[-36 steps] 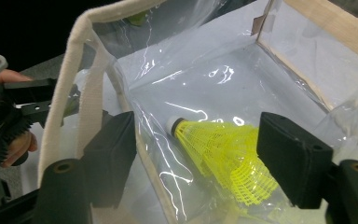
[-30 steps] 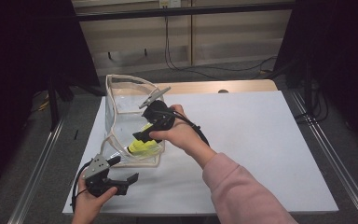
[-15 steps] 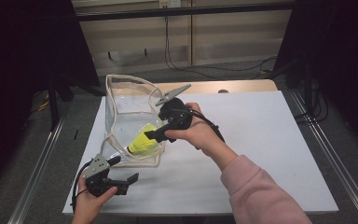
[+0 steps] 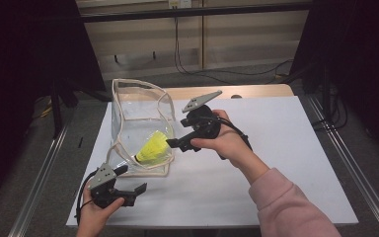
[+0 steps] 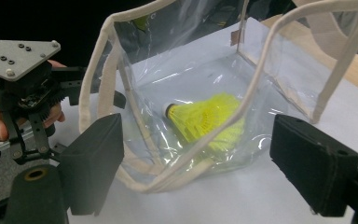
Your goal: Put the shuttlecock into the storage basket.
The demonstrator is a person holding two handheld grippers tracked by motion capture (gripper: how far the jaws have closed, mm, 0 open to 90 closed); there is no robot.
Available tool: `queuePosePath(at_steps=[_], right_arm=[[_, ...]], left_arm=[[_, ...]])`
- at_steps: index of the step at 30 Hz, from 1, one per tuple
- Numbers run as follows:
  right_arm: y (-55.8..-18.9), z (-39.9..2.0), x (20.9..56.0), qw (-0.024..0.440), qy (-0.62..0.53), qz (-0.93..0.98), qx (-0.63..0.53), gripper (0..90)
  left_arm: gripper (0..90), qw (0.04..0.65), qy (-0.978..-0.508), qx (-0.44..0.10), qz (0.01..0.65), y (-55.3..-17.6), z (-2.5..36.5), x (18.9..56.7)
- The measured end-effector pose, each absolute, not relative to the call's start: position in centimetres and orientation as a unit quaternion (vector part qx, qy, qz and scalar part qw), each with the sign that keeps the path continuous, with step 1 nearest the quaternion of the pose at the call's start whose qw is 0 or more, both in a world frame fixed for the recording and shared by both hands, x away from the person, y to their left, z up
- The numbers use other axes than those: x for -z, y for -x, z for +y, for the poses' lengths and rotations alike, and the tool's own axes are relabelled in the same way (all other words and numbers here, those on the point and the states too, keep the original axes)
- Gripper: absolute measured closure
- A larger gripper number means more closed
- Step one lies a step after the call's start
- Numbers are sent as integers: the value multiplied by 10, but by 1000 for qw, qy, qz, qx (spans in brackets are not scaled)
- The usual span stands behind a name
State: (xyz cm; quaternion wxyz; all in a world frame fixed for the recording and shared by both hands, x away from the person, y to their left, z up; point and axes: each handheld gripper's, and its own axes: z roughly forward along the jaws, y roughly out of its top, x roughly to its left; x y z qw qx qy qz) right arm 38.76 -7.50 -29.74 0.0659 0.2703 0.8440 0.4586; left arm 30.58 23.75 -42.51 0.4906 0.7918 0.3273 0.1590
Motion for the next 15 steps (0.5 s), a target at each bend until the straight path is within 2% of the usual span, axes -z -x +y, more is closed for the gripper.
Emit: queuePosePath(at_steps=[15], right_arm=[[-381, -112, 306, 81, -283, 830, -474, 163]], left_arm=[[50, 486, -793, -161, 329, -306, 237, 425]])
